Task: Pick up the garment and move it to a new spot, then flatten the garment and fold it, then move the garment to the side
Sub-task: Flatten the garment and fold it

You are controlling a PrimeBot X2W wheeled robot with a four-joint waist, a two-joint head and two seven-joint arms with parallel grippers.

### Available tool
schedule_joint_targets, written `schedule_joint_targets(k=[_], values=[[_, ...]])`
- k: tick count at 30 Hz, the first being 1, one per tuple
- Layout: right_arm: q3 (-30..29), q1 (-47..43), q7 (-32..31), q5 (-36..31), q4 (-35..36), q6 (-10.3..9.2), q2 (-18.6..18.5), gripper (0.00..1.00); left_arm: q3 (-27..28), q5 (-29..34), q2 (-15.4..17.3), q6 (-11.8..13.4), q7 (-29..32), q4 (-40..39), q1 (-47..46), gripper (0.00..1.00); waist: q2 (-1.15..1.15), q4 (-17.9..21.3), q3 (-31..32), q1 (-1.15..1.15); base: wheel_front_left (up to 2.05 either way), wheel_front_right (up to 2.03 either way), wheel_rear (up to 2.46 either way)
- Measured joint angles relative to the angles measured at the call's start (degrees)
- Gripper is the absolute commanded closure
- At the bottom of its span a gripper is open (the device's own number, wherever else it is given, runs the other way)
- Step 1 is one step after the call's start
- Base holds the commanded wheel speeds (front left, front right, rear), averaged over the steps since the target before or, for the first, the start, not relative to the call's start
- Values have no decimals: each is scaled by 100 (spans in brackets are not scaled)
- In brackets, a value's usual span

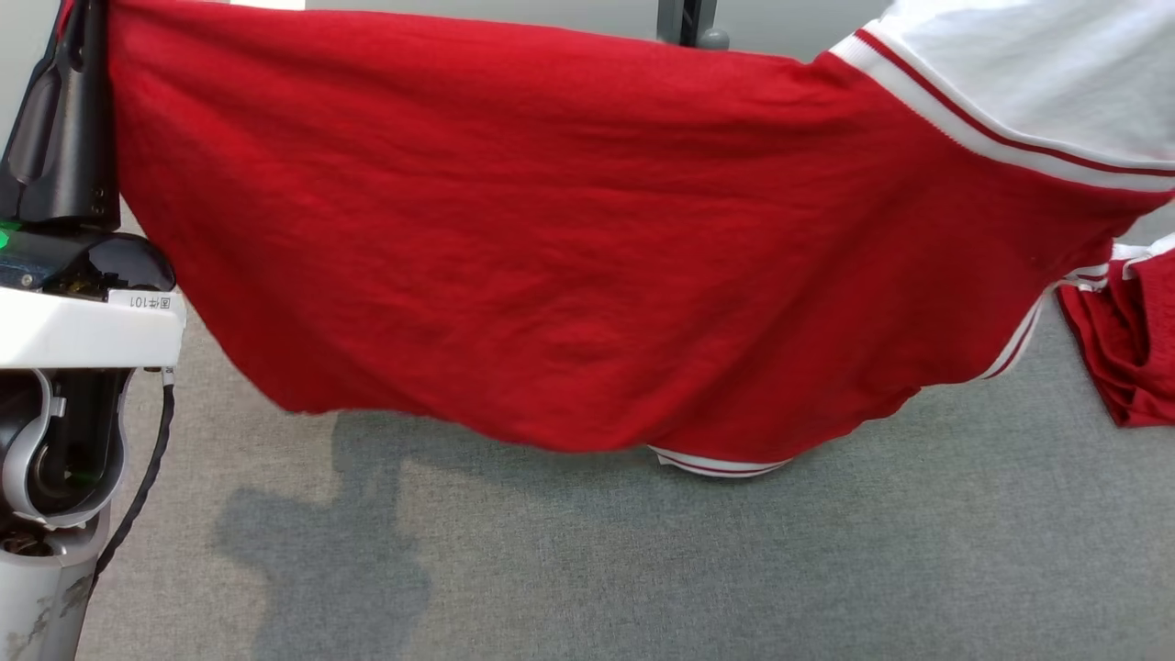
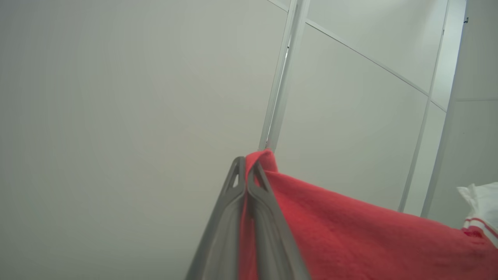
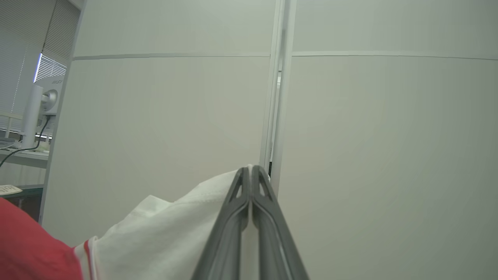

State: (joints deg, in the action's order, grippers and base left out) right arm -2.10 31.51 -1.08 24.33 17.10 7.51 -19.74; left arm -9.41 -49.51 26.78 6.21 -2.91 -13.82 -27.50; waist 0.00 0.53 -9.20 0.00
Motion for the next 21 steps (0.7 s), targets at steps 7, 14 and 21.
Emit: schedule_joint_targets(k=[7, 14, 21], values=[[447, 800, -9, 331, -746, -1, -33, 100, -166, 31, -22, -63, 158, 291, -606, 100, 0, -9, -319, 0, 0, 0, 0], [1094, 2439, 31, 586, -2048, -1, -212, 100, -479, 355, -283, -323, 21, 1440, -2133, 100, 0, -99, -773, 0, 0, 0, 0], [1736, 4620, 443, 746, -3978, -1, -36, 100, -665, 748, -673, -549, -444, 3343, -3994, 100, 0, -253, -1224, 0, 0, 0, 0]])
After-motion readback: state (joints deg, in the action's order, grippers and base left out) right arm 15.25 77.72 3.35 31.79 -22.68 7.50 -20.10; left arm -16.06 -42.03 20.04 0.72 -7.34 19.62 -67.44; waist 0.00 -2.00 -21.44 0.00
